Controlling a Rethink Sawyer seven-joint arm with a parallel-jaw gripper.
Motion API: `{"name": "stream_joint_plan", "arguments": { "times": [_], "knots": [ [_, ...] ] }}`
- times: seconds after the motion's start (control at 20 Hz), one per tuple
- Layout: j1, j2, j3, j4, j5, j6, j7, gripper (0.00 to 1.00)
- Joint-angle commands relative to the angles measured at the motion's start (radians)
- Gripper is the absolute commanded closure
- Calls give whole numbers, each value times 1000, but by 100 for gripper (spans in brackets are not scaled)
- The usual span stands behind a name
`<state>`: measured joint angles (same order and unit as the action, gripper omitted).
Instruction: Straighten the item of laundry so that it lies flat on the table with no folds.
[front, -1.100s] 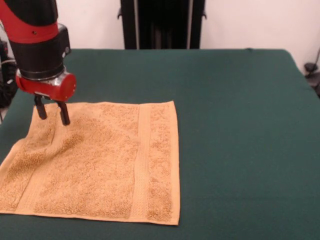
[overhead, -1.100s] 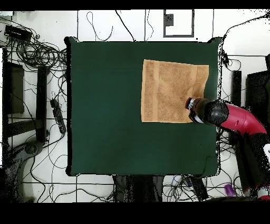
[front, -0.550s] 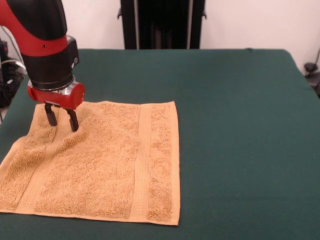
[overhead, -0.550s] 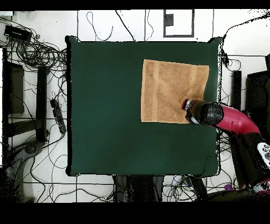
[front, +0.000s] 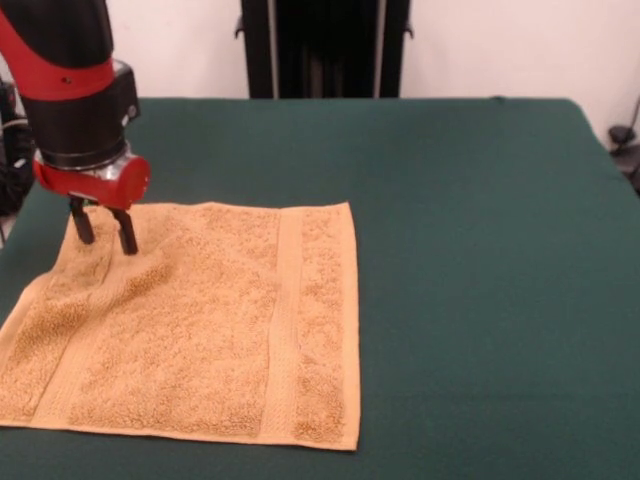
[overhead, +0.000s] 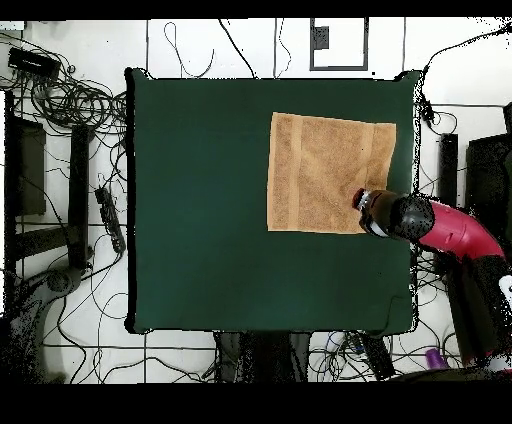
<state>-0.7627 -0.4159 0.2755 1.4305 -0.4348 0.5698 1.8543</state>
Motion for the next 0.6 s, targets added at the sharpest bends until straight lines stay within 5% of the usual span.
{"name": "stream_joint_plan", "arguments": {
  "times": [0.05, 0.6],
  "knots": [
    [5, -65, 34, 79, 8, 142, -97, 0],
    [-2, -94, 41, 164, -1, 87, -39, 0]
  ]
}}
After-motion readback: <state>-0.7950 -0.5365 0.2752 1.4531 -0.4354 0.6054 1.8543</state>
